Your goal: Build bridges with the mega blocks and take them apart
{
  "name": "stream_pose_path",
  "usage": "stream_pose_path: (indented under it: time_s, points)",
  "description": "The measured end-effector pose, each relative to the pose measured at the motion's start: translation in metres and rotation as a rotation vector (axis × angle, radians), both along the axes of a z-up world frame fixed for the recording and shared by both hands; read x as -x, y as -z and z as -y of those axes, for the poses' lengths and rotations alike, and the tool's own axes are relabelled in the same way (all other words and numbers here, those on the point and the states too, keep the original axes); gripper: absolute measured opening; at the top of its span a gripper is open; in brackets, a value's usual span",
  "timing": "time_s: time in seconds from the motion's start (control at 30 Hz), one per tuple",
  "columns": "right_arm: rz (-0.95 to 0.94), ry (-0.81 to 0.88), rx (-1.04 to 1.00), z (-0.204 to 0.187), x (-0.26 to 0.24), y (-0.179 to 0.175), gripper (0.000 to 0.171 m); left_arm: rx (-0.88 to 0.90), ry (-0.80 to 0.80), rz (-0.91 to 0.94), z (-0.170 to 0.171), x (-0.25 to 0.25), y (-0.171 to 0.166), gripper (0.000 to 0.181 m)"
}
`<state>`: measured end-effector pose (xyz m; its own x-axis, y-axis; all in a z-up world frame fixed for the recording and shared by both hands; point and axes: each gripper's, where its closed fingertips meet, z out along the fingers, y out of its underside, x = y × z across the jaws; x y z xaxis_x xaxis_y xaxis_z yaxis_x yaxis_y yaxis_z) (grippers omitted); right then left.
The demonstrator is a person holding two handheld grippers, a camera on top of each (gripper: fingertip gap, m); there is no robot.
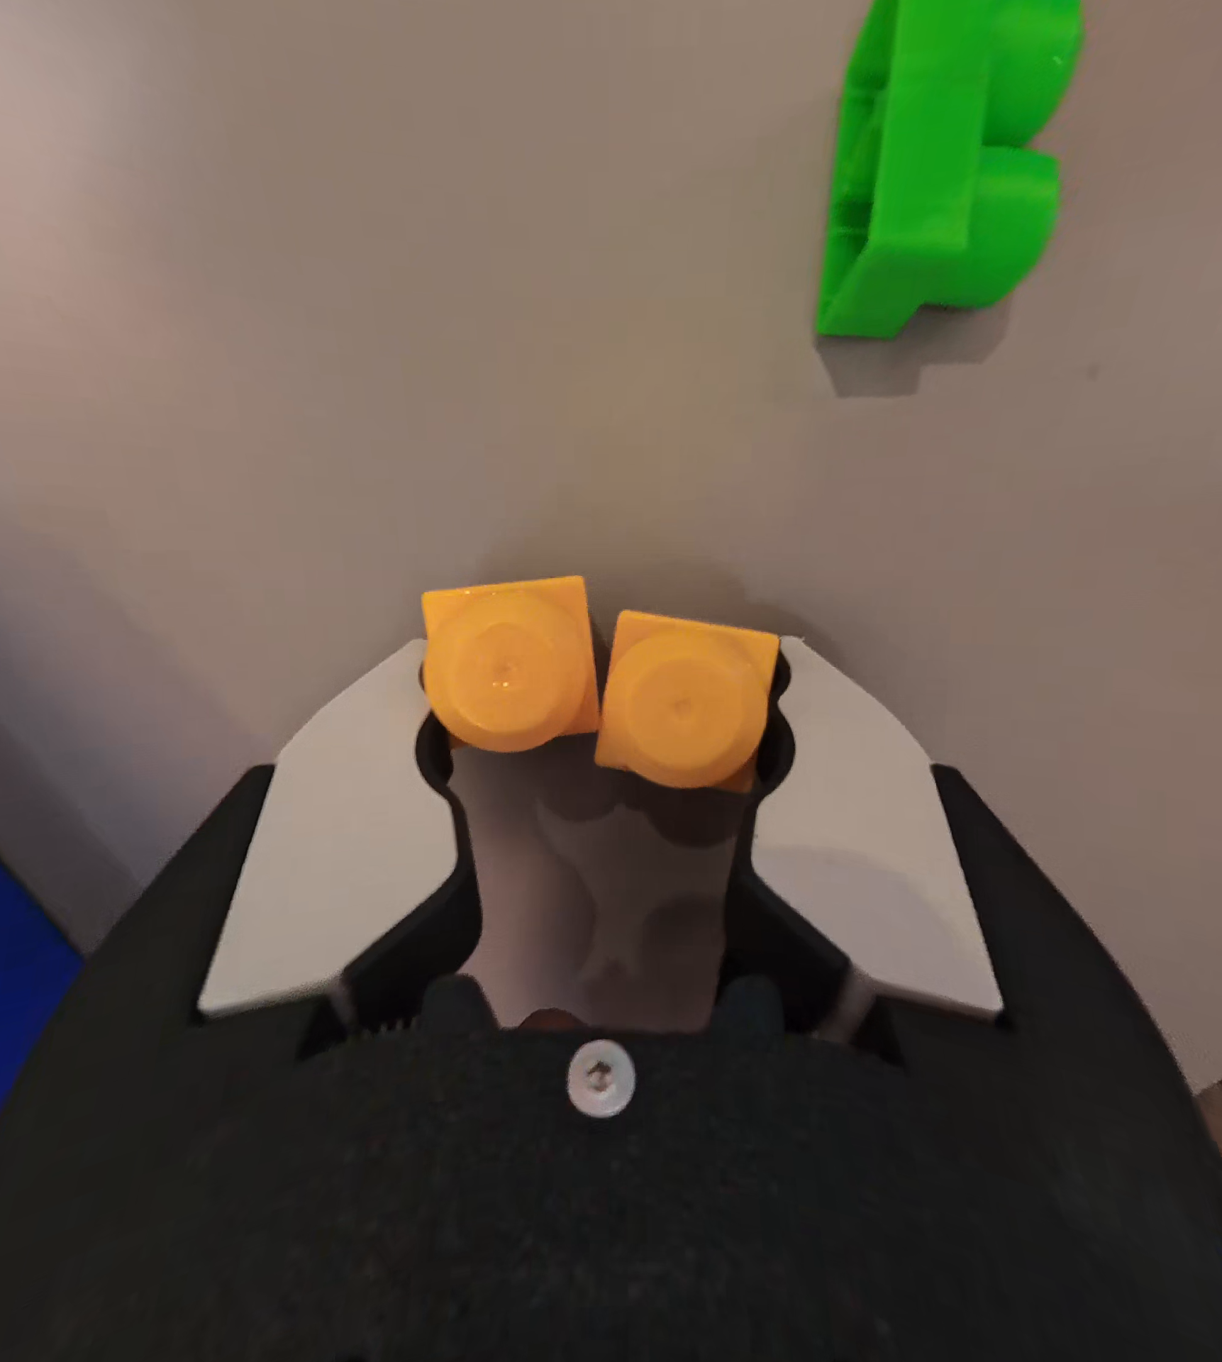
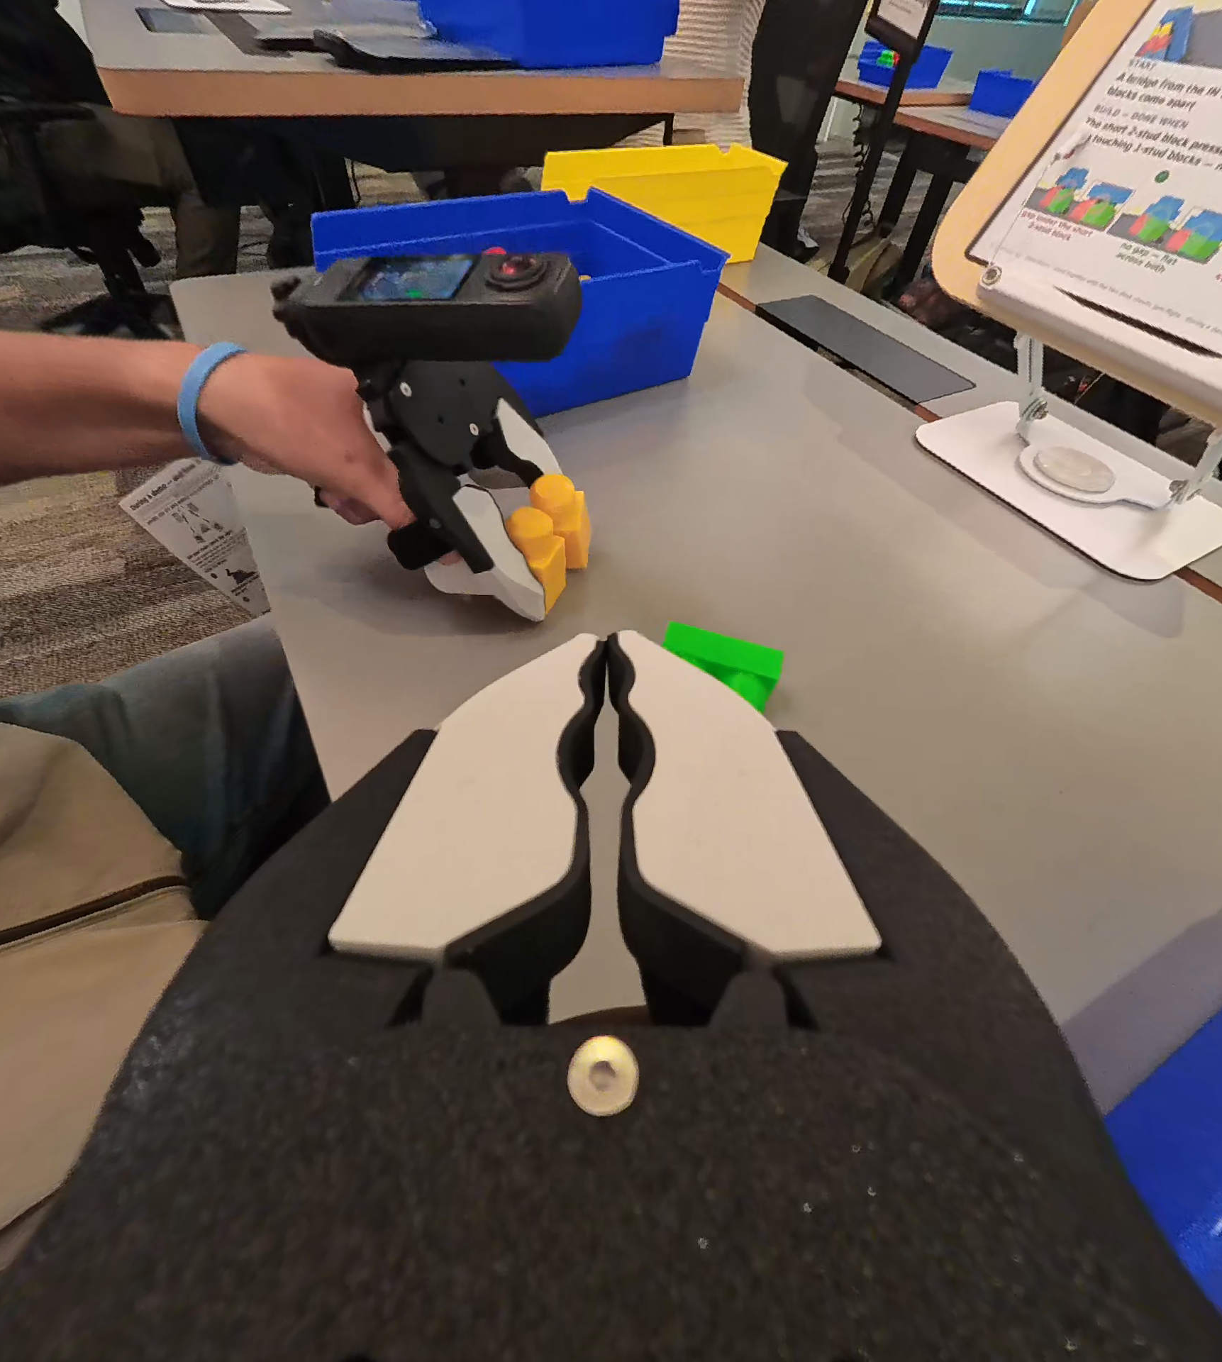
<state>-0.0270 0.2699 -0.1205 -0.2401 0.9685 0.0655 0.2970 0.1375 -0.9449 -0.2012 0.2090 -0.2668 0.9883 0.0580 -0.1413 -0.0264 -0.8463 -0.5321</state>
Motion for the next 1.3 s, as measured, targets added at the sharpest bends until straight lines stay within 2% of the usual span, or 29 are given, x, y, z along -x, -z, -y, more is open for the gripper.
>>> stream_pose_path:
  time_s: [0.17,0.3,0.5,0.6,0.67,0.7,0.73,0.77,0.83,0.93,1.03,1.3]
  points:
    - [-0.008,-0.01,-0.004,0.005,-0.001,-0.005,0.0,-0.024,-0.036,0.064,0.006,0.003,0.002,0.082]
    - [-0.009,-0.015,-0.009,0.008,-0.001,-0.007,0.0,-0.028,-0.025,0.063,0.008,0.006,0.003,0.09]
    - [0.003,-0.019,-0.022,0.012,0.001,-0.006,0.0,-0.132,-0.015,0.03,0.007,0.003,-0.012,0.092]
    - [0.0,-0.013,-0.023,0.011,0.0,-0.008,0.0,-0.206,-0.005,0.03,0.022,-0.007,-0.028,0.089]
    - [-0.007,-0.012,-0.026,0.011,-0.001,-0.011,0.0,-0.254,-0.018,0.046,0.036,-0.014,-0.037,0.075]
    - [-0.009,-0.012,-0.028,0.012,-0.001,-0.012,0.0,-0.29,-0.017,0.07,0.042,-0.02,-0.042,0.051]
    - [-0.01,-0.013,-0.031,0.013,-0.001,-0.012,0.0,-0.34,-0.014,0.097,0.047,-0.025,-0.048,0.015]
    - [-0.01,-0.014,-0.035,0.013,-0.001,-0.013,0.0,-0.399,-0.016,0.126,0.05,-0.028,-0.054,0.0]
    - [-0.01,-0.016,-0.043,0.014,-0.001,-0.012,0.0,-0.452,-0.047,0.171,0.054,-0.028,-0.055,0.0]
    - [-0.008,-0.017,-0.042,0.015,0.0,-0.012,0.0,-0.381,-0.087,0.223,0.06,-0.03,-0.032,0.0]
    - [-0.006,-0.02,-0.045,0.017,0.001,-0.011,0.0,-0.318,-0.16,0.17,0.06,-0.019,-0.011,0.0]
    - [-0.008,-0.021,-0.043,0.017,0.0,-0.012,0.0,-0.246,-0.203,0.25,0.042,-0.021,-0.002,0.0]
